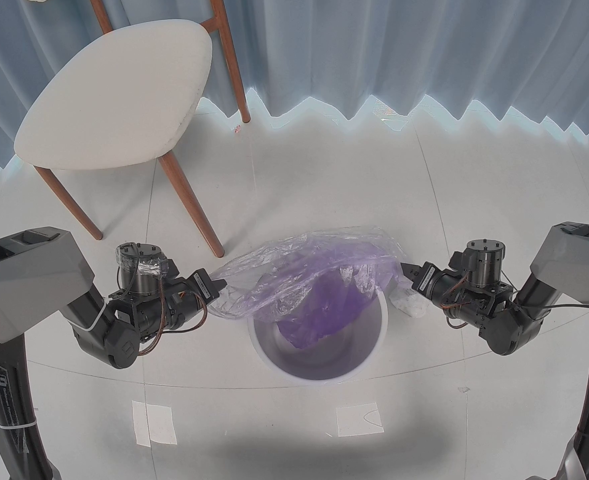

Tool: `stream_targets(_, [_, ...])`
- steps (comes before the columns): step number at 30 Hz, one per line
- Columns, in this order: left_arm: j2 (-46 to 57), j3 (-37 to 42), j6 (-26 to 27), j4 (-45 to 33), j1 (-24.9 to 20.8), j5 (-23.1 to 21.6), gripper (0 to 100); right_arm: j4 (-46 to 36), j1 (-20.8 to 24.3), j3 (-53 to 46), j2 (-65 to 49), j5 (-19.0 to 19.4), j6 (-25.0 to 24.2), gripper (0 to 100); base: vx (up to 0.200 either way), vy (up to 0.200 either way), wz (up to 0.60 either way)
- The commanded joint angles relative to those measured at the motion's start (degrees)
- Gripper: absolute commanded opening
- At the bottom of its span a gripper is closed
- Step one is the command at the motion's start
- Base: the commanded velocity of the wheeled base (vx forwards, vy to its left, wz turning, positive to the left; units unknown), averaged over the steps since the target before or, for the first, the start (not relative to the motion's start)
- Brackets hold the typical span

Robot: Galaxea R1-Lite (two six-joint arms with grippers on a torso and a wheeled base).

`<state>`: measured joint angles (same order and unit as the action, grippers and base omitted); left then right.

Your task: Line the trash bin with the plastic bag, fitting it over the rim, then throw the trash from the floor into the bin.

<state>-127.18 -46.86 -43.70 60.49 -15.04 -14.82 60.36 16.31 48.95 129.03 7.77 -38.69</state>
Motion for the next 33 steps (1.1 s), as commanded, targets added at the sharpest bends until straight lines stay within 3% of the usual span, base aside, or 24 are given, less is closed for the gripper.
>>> stream_targets(1, [0.7,0.5,0.2,0.1,0.5,0.1,0,1.8,1.7,-8.3,-10.1,4.2,-6.4,100,0.000,0.000,0.00])
stream_targets(9, [0.7,2.2,0.2,2.3,0.0,0.2,0,1.8,5.0,-17.4,-20.7,5.7,-7.9,100,0.000,0.000,0.00])
stream_targets(19, [2.1,4.7,0.5,6.2,-1.2,0.1,0,1.9,15.2,-25.8,-25.8,6.6,-8.8,100,0.000,0.000,0.00])
stream_targets(22, [2.3,4.7,0.5,6.1,-1.4,0.1,0,2.0,17.8,-25.6,-24.7,6.6,-8.8,100,0.000,0.000,0.00])
stream_targets(33, [1.9,4.7,3.1,6.1,-1.0,0.1,0,5.0,19.0,-15.3,-15.5,6.6,-11.8,100,0.000,0.000,0.00])
